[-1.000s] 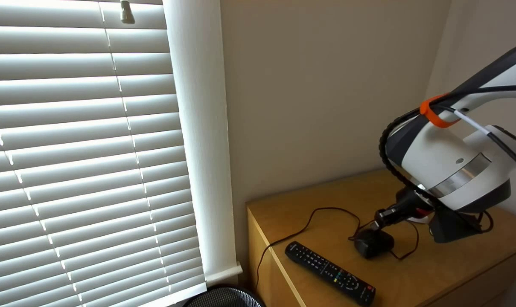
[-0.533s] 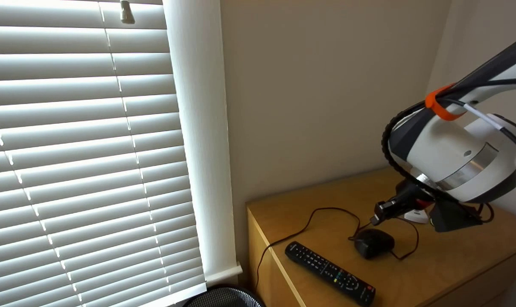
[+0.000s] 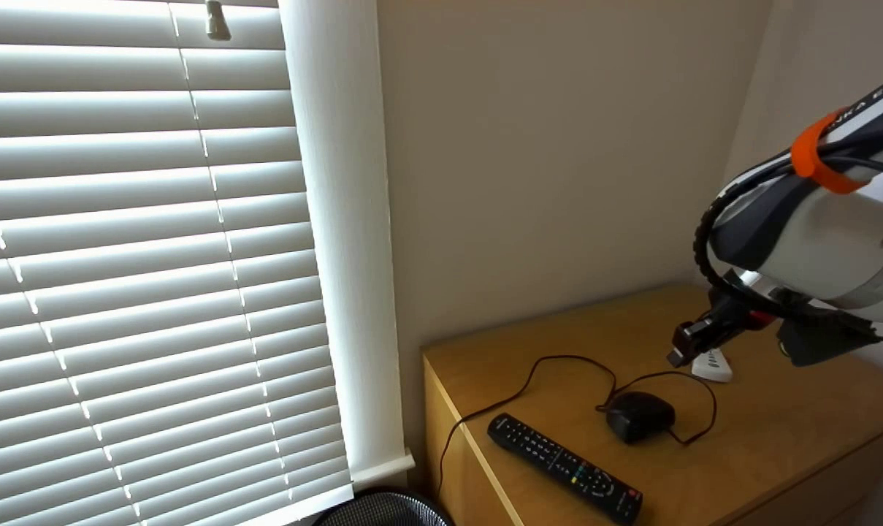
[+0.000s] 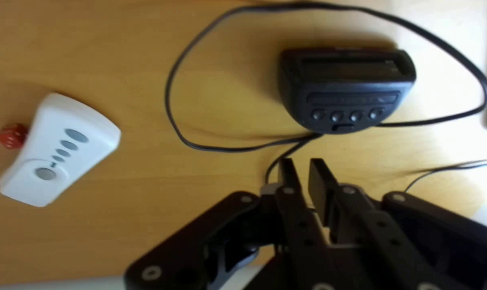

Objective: Press the alarm button

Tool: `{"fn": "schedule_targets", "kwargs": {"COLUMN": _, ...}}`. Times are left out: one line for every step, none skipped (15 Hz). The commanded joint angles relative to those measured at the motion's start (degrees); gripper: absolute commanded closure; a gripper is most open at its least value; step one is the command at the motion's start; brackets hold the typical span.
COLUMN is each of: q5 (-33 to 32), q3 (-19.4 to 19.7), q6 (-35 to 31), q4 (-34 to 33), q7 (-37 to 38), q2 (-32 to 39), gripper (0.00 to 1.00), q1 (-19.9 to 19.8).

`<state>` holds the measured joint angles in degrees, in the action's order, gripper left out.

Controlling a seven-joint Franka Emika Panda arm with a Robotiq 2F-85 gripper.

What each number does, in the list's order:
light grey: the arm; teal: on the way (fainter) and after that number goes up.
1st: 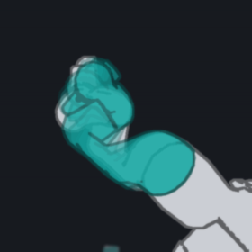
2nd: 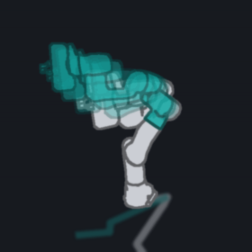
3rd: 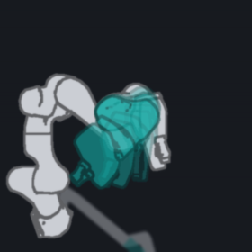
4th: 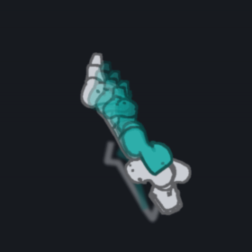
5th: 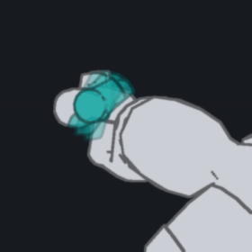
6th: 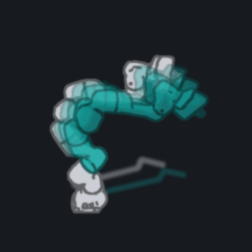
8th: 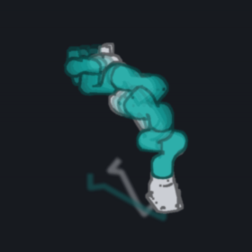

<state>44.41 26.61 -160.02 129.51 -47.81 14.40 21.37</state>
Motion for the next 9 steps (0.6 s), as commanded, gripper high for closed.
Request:
{"fn": "schedule_targets", "kwargs": {"q5": -15.8, "q3": 11.0, "q6": 1.4, "q4": 5.0, "q7": 12.9, "q2": -3.6, "gripper": 0.51, "q1": 8.5}}
{"fn": "schedule_targets", "kwargs": {"q5": -20.4, "q3": 13.8, "q6": 2.4, "q4": 5.4, "q7": 16.4, "q2": -4.4, "gripper": 0.45, "q1": 10.5}}
{"fn": "schedule_targets", "kwargs": {"q5": -25.0, "q3": 16.2, "q6": 3.3, "q4": 5.7, "q7": 20.0, "q2": -5.8, "gripper": 0.36, "q1": 12.3}}
{"fn": "schedule_targets", "kwargs": {"q5": -29.6, "q3": 18.4, "q6": 4.6, "q4": 5.7, "q7": 23.5, "q2": -7.0, "gripper": 0.29, "q1": 13.8}}
{"fn": "schedule_targets", "kwargs": {"q5": -33.8, "q3": 20.1, "q6": 6.1, "q4": 5.3, "q7": 27.1, "q2": -8.6, "gripper": 0.22, "q1": 15.1}}
{"fn": "schedule_targets", "kwargs": {"q5": -37.7, "q3": 21.7, "q6": 7.7, "q4": 4.8, "q7": 30.3, "q2": -10.0, "gripper": 0.14, "q1": 16.3}}
{"fn": "schedule_targets", "kwargs": {"q5": -41.6, "q3": 22.8, "q6": 10.1, "q4": 4.2, "q7": 33.4, "q2": -11.8, "gripper": 0.07, "q1": 17.2}}
{"fn": "schedule_targets", "kwargs": {"q5": -45.4, "q3": 23.5, "q6": 13.2, "q4": 3.5, "q7": 36.4, "q2": -13.9, "gripper": 0.0, "q1": 17.8}}
{"fn": "schedule_targets", "kwargs": {"q5": -47.6, "q3": 23.3, "q6": 17.5, "q4": 2.7, "q7": 38.1, "q2": -16.2, "gripper": 0.0, "q1": 17.8}}
